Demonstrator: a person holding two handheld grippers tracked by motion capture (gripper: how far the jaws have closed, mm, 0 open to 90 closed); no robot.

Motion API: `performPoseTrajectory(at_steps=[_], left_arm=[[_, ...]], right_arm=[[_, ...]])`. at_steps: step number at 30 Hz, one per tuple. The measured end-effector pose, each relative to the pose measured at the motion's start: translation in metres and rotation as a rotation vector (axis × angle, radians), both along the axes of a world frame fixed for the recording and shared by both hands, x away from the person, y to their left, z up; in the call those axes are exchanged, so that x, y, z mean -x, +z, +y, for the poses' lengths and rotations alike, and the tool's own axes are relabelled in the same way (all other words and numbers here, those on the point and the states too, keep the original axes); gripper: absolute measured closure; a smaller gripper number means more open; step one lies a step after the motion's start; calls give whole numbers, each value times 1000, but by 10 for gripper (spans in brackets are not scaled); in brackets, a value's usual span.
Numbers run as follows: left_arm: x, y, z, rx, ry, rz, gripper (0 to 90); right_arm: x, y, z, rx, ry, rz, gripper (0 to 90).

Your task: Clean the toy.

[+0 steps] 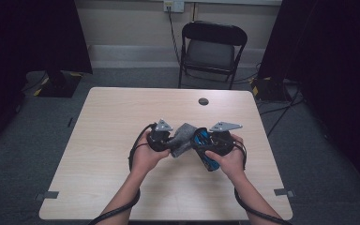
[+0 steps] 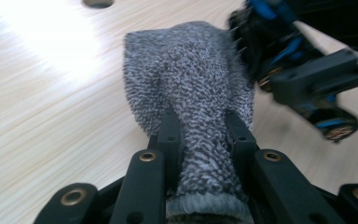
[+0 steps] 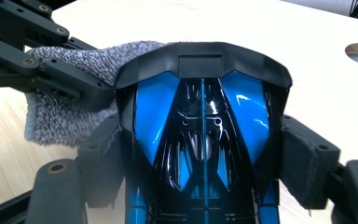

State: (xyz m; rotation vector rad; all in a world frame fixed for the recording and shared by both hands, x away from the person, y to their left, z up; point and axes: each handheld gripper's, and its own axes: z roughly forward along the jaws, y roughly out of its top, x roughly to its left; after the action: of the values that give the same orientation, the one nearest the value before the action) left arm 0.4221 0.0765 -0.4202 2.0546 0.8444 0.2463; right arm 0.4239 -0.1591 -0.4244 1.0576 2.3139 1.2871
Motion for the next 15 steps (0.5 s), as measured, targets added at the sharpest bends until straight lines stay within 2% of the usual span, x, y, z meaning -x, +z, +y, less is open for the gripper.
performPoseTrajectory(at_steps=[3,13,15], left_arm=[[2,1,-5,-2,-23,2,732],[5,-5,-13,4,-58,23,734],[5,-5,-15,-9,-65,23,735]], right_arm=[[-1,-3,3,19,-4,2,254],[-5,-2,2,5,-10,11,254],[-6,-2,2,12,-13,6,254]])
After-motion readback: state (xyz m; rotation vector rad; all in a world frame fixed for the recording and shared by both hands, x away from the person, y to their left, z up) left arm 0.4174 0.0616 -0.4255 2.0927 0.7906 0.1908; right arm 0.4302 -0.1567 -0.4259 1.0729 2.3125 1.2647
